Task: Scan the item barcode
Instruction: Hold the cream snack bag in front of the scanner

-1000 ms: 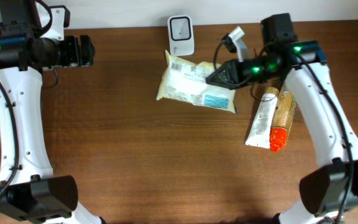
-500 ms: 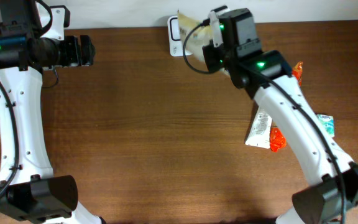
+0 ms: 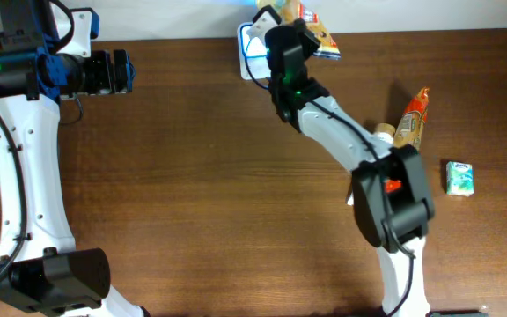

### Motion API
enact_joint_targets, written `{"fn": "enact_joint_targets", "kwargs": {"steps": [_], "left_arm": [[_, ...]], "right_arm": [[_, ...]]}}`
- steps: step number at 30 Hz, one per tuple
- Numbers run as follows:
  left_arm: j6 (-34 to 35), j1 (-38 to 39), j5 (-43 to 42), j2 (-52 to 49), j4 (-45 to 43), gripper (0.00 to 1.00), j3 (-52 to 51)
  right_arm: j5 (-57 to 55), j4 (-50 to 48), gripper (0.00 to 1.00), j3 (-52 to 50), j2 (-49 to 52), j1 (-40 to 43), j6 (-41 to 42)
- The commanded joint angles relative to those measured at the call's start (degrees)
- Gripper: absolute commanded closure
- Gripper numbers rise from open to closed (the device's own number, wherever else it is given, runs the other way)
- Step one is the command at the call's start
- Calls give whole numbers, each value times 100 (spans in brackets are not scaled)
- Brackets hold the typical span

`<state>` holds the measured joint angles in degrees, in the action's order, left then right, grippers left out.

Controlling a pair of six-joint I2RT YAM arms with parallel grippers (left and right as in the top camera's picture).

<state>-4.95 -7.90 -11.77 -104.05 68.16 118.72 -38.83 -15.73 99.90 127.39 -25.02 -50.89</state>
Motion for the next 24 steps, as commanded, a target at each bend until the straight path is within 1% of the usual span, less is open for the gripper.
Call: {"fn": "enact_joint_targets", "kwargs": {"steps": [1, 2, 5, 8, 17, 19, 22, 24], "left_arm": [[-92, -15, -26, 26, 7, 1, 22], [-90, -15, -26, 26, 9, 1, 24], [-92, -15, -28, 26, 9, 1, 24], [-92, -15, -26, 26, 9, 1, 22], [-90, -15, -26, 26, 7, 1, 22], [-92, -15, -26, 26, 9, 1, 24], [-92, -15, -26, 26, 7, 1, 24], [-92, -15, -26, 26, 7, 1, 22]], "right_arm": [[-203, -774, 96, 103, 387, -175, -1005], [-175, -929, 96, 103, 494, -212, -1180], [-177, -1239, 96, 103, 706, -236, -1191], [-212, -1285, 96, 103, 874, -236, -1517], [-527, -1427, 96, 103, 890, -236, -1692], [-734, -1635, 96, 103, 848, -236, -2052], [-802, -1626, 96, 103, 424, -254, -1934], [-973, -1602, 96, 103, -37, -269, -1388]]}}
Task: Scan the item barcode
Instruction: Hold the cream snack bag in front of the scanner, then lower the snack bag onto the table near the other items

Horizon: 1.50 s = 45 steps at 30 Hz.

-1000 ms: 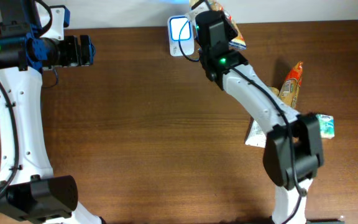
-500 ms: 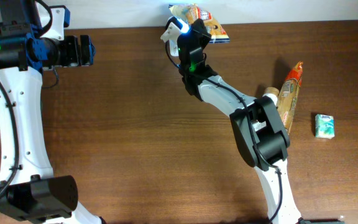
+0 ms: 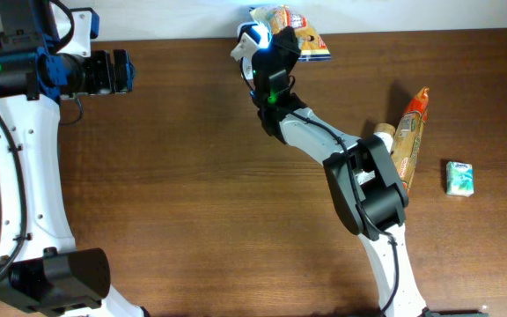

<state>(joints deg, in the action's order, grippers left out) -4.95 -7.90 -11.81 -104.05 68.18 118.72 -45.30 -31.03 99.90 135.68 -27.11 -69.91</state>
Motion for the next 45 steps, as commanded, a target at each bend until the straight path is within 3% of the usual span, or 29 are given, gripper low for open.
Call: {"fn": "enact_joint_targets", "kwargs": {"steps": [1, 6, 10, 11, 15, 18, 21, 25, 27, 29, 31, 32, 34, 39, 41, 45], "left_arm": [[-92, -15, -22, 26, 7, 1, 24], [-90, -15, -24, 26, 4, 1, 22], [-92, -15, -22, 26, 7, 1, 24], [-90, -15, -22, 26, 7, 1, 24], [-92, -15, -24, 26, 7, 1, 24], [-90, -15, -22, 26, 4, 1, 22], [-92, -15, -22, 26, 4, 1, 22], [-92, -15, -22, 26, 4, 1, 22], [-90, -15, -24, 26, 4, 1, 24], [-92, -15, -22, 26, 7, 1, 24], [-90, -15, -22, 26, 7, 1, 22], [-90, -15, -24, 26, 7, 1, 22], [-92, -15, -22, 26, 7, 1, 22], [-92, -15, -22, 26, 7, 1, 22], [-92, -15, -24, 26, 7, 1, 24], [-92, -15, -22, 26, 4, 1, 24]], "right_arm": [[-345, 114, 96, 103, -1145, -79, 686], [192, 3274, 96, 103, -2761, -192, 3165], [2055, 6704, 96, 103, -4417, -57, 6813], [2452, 7278, 96, 103, -4701, 44, 7407], [4739, 9851, 96, 103, -5351, 1086, 8011], [5112, 11167, 96, -181, -5051, 2065, 8004], [5110, 10765, 96, -1191, -4824, 2627, 7960], [5088, 9239, 95, -2728, -4398, 3130, 7790], [5066, 8896, 87, -2920, -4234, 3254, 7589], [4843, 8865, 53, -2918, -4181, 3368, 7573], [4809, 8974, 32, -2865, -4192, 3499, 7576], [4809, 9186, 21, -2664, -4227, 3578, 7593], [4809, 9801, 15, -1845, -4310, 3598, 7591], [4809, 11119, 12, 107, -4566, 3342, 7591], [4809, 11619, 1, 817, -4782, 2994, 7591], [5235, 12109, 1, 1681, -5445, 2055, 8054]]}}
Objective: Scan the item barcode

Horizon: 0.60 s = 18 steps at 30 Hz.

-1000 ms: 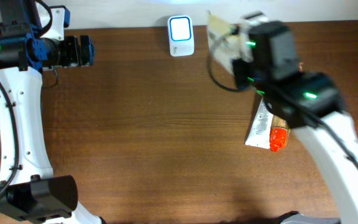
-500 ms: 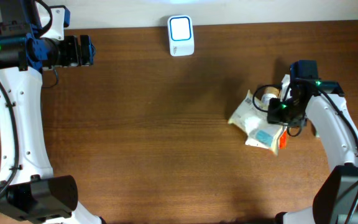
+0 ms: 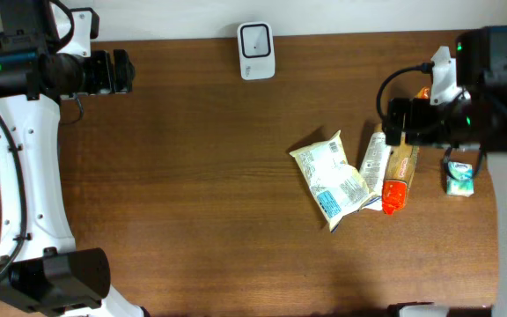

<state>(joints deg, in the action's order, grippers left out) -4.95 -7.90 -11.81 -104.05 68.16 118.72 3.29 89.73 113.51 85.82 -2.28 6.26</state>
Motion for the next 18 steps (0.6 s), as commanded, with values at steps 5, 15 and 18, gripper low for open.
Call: {"fn": "enact_joint_targets", "kwargs": {"steps": [5, 15, 18], "left_arm": [[-90, -15, -24, 26, 7, 1, 22], [-92, -15, -22, 24, 9, 1, 22], [-90, -15, -24, 24, 7, 1, 22]], "right_arm": [[485, 520, 1, 317, -874, -820, 431], [-378, -1755, 1, -1244, -2599, -142, -28], [-195, -3136, 1, -3077, -3685, 389, -26]]}}
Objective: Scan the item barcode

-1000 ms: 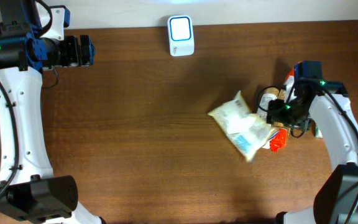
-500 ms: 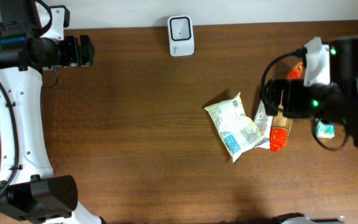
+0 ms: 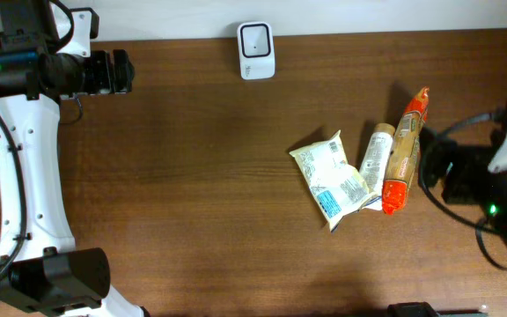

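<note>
The white barcode scanner (image 3: 256, 51) stands at the table's far edge. A yellow snack bag (image 3: 331, 179) lies flat at centre right, its printed blue label facing up. My right gripper (image 3: 427, 167) hovers low at the right edge, just right of the orange package, holding nothing I can see; its jaws are too dark to read. My left gripper (image 3: 127, 72) hangs at the far left, well away from the bag, and its jaws are unclear too.
A beige tube (image 3: 377, 158) and a long orange package (image 3: 402, 150) lie side by side right of the bag, touching it. The right arm (image 3: 500, 176) covers the table's right edge.
My right arm has drawn back to the right and lower in the view, off the tube and orange package. It now covers the small green box. The bag and left arm stayed put.
My right gripper held the yellow bag up at the scanner at the first two moments, shifted slightly left at the second. Then the bag lay on the table beside the tube, with the gripper over the orange package. Now the arm sits at the right edge.
</note>
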### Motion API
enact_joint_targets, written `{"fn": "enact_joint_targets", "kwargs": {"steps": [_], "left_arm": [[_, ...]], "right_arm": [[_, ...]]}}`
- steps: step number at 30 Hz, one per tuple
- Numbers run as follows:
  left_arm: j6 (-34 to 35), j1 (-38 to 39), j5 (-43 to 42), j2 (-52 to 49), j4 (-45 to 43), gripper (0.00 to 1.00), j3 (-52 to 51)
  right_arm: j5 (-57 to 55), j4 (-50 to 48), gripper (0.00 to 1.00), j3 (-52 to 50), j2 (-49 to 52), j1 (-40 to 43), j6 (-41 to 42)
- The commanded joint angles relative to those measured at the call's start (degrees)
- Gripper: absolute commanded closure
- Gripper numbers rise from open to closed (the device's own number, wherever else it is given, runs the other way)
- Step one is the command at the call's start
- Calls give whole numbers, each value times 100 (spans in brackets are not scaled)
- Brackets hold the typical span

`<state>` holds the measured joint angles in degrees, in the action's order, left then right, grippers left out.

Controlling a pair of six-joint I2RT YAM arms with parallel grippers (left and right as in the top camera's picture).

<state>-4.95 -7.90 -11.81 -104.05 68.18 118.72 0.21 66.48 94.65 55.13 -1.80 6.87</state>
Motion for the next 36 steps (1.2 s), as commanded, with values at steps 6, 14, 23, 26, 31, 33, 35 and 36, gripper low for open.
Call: {"fn": "enact_joint_targets", "kwargs": {"steps": [6, 14, 23, 26, 31, 33, 35, 36], "left_arm": [[-90, -15, -22, 24, 7, 1, 24], [-92, -15, -24, 26, 7, 1, 22], [-92, -15, -22, 26, 7, 1, 22], [-92, -15, -24, 24, 7, 1, 22], [-92, -15, -24, 24, 7, 1, 22], [-92, -15, -24, 24, 4, 1, 22], [-90, -15, -24, 26, 7, 1, 22], [-92, -11, -24, 42, 7, 1, 22]], "right_arm": [[428, -5053, 1, -5914, -3574, 756, -85], [431, -7064, 1, -8955, -5497, 619, -42], [428, -6236, 1, -9433, -5493, 584, -44], [428, -6236, 1, -9433, -5493, 584, -44], [428, -6236, 1, -9433, -5493, 584, -44], [428, -6236, 1, -9433, -5493, 584, -44], [428, -6236, 1, -9433, -5493, 584, -44], [428, -6236, 1, -9433, -5493, 584, -44]]}}
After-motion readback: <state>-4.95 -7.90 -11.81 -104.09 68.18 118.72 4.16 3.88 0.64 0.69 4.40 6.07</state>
